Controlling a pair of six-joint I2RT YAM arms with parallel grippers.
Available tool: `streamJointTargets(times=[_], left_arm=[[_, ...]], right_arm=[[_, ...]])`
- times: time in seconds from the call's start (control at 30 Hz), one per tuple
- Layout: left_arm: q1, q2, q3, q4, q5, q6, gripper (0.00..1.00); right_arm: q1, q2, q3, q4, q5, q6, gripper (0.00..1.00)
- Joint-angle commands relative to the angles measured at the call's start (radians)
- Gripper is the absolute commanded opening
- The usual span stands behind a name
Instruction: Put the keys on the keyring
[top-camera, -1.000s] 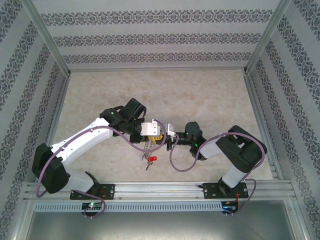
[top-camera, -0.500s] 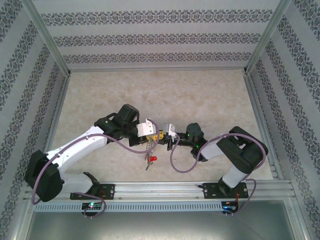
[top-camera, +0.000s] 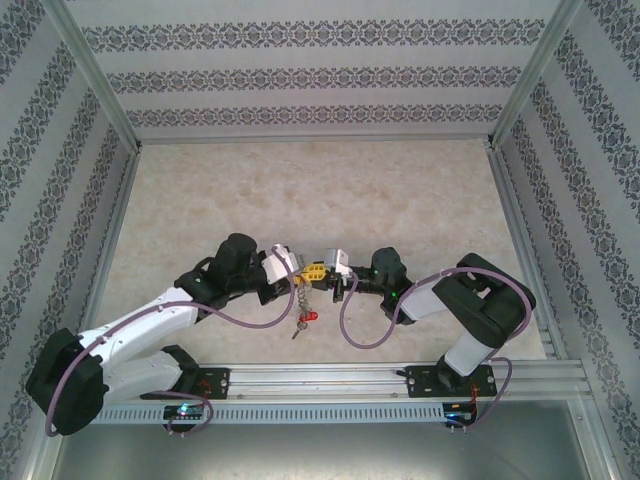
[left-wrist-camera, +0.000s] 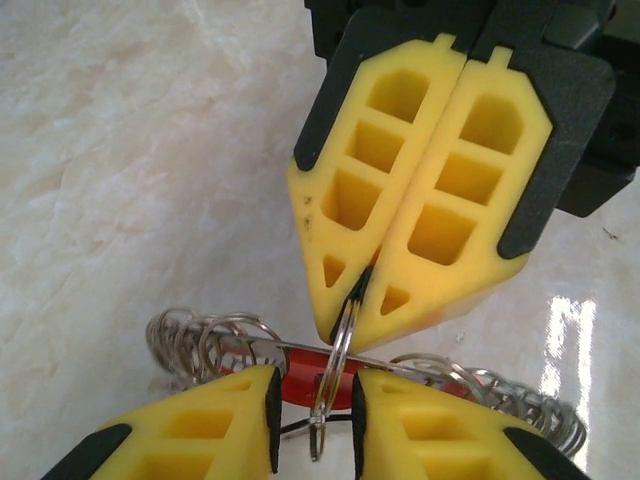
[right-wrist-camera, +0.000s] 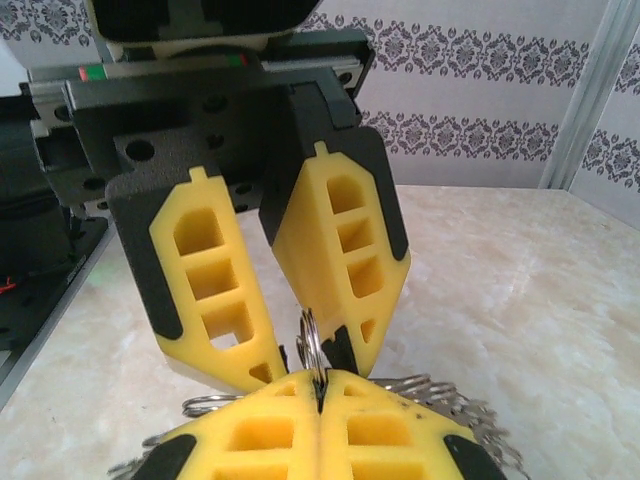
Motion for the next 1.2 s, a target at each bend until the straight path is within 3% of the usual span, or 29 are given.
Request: streamJointTargets(times=[0.0, 0.1, 0.23, 0.37, 0.5, 0.63, 0.7, 0.83, 1.03, 1.17], left_arm=[[0.008, -0.033, -0.036, 0.189, 0.014, -0.040, 0.29], [0.008, -0.056, -0.061, 0.219, 0.007, -0.017, 0.28], [0.008, -0.085, -0.101, 0.298, 0.006, -0.003, 0.11], [0.008, -0.077, -0.072, 0.234, 0.044, 0.036, 0.09], [0.008, -0.077, -0.048, 0.177, 0.038, 0.052, 0.00], [0.005, -0.047, 0.027, 0.031, 0.014, 0.097, 0.00], [0.004, -0.032, 0.062, -0.024, 0.015, 0.109, 0.00], [-0.002, 0.010, 0.167, -0.216, -0.014, 0.160, 0.00], [-0.026, 0.101, 0.356, -0.537, -0.046, 0.283, 0.00], [-0.045, 0.184, 0.463, -0.700, -0.054, 0.361, 0.00]], right_arm=[[0.018, -0.001, 0.031, 0.072, -0.013, -0.008, 0.00], [0.017, 0.003, 0.036, 0.072, -0.010, -0.003, 0.00], [0.019, 0.014, 0.047, 0.072, -0.017, 0.005, 0.00], [0.018, 0.023, 0.054, 0.072, -0.019, 0.004, 0.00], [0.004, 0.031, 0.051, 0.071, -0.035, -0.007, 0.00], [-0.017, 0.023, 0.035, 0.022, -0.073, -0.047, 0.02], [-0.029, 0.000, 0.022, -0.018, -0.084, -0.072, 0.13], [-0.043, -0.083, 0.002, -0.161, -0.064, -0.174, 0.23], [-0.052, -0.172, 0.021, -0.335, -0.062, -0.271, 0.26], [-0.053, -0.177, 0.040, -0.353, -0.080, -0.274, 0.27]])
